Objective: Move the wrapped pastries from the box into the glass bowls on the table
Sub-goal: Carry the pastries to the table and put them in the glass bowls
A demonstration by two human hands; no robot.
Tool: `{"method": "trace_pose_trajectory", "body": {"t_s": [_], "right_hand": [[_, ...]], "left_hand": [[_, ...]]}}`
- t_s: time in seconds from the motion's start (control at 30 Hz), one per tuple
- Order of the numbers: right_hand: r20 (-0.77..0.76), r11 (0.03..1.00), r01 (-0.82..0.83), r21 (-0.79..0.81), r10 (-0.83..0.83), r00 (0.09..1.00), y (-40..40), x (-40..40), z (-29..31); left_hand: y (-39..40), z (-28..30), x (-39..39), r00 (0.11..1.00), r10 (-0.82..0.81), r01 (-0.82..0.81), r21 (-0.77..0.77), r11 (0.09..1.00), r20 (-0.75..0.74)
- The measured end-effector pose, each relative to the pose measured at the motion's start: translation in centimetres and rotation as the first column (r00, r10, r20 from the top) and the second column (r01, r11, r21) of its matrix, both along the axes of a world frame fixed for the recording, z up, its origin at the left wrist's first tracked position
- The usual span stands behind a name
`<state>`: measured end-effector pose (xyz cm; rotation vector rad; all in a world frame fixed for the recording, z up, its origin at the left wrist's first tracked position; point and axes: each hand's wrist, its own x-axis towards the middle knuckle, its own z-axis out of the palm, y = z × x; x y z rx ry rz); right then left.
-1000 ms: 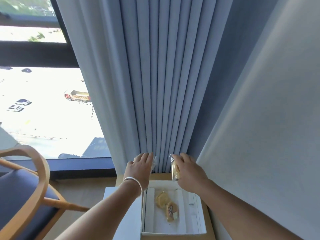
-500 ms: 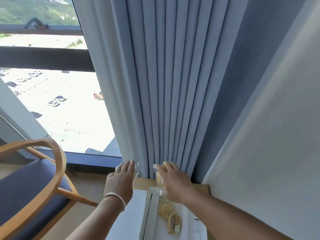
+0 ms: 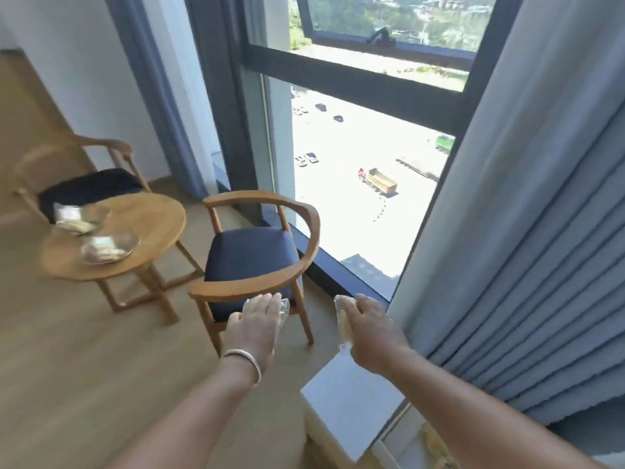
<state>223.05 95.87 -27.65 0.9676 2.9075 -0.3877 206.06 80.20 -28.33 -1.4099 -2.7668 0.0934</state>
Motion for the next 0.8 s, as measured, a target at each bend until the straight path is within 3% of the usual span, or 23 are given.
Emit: {"method": "trace_pose_trajectory", "body": {"t_s": [0.17,0.37,0.6,0.8], "right_hand": [[-0.025,0.976,-0.218,0.003,0.218,0.976,-7.8,-9.7,1.6],[-0.058,0.884,-0.463,0.067,0.467,0.882,-19.2,-21.2,3.2],[-0.056,0.79,-0.607,0.089,0.612,0.789,-30.9,-31.8,4.0],[-0.038,0.72,-0.688,0.089,0.693,0.72,-38.1,-37.9,4.3]], "left_hand": [[-10.7,1.3,-6.9,0.975,0.219,-0.219,0.017,0.976,-0.037],[-24.6,2.5,-14.6,0.903,0.43,-0.428,0.052,0.902,-0.019],[-38.8,2.5,-20.7,0.817,0.575,-0.571,0.076,0.817,-0.048],[-46.2,2.2,-24.1,0.757,0.653,-0.649,0.101,0.754,-0.011]]}}
